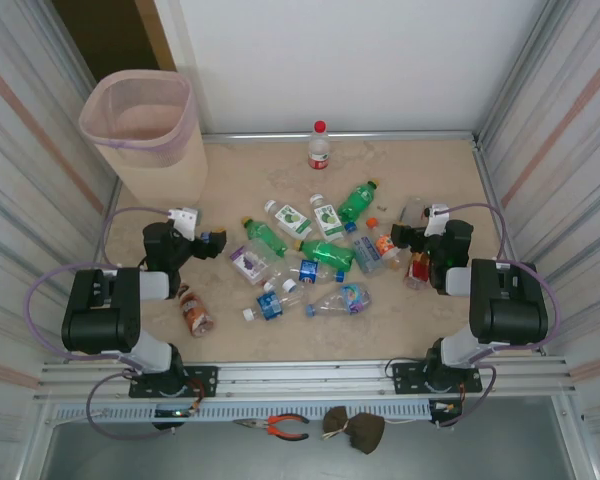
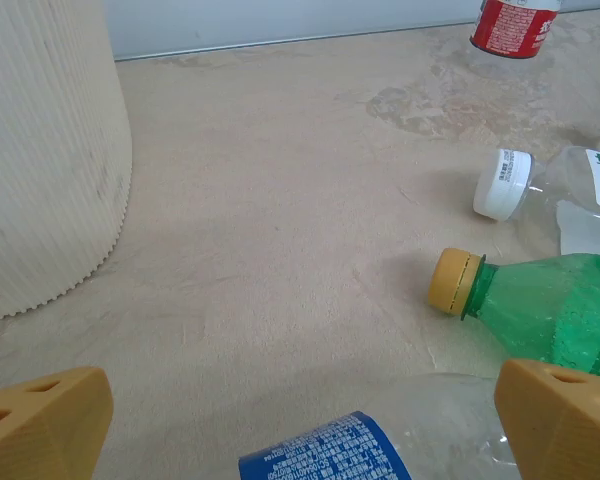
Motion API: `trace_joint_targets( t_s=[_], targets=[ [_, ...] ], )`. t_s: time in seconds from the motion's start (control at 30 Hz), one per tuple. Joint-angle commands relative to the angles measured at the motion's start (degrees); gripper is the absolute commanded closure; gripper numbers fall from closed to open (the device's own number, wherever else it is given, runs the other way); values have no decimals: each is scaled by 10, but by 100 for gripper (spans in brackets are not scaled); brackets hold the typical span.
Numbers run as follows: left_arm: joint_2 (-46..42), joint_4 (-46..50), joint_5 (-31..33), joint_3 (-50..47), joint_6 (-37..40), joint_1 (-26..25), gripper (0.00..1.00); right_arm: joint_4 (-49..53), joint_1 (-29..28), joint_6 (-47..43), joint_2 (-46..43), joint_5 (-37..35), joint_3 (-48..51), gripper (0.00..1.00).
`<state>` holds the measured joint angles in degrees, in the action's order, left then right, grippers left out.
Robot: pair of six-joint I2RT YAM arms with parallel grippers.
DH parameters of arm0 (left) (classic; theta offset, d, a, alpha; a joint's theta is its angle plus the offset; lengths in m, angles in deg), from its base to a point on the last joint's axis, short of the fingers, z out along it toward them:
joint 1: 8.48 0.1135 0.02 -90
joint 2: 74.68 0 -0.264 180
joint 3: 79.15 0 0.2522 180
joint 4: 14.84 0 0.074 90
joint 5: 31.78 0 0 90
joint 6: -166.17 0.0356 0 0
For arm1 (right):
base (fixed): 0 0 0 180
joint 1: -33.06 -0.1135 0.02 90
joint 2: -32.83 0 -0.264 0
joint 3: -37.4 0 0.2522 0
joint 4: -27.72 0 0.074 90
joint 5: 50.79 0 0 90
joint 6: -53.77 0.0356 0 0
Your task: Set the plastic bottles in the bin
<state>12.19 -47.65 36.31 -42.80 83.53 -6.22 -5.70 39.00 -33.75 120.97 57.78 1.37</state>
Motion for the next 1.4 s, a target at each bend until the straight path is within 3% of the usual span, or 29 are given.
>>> trace_joint_targets(
  t_s=[0.0,1.37],
  targets=[
    [-6,-13,-14,-6,11,1,1,-14,1,-11,-1,14,5,1],
    [-5,-16,-17,-4,-3,13,2,-20,4,-6,-3,12,7,1]
  ],
)
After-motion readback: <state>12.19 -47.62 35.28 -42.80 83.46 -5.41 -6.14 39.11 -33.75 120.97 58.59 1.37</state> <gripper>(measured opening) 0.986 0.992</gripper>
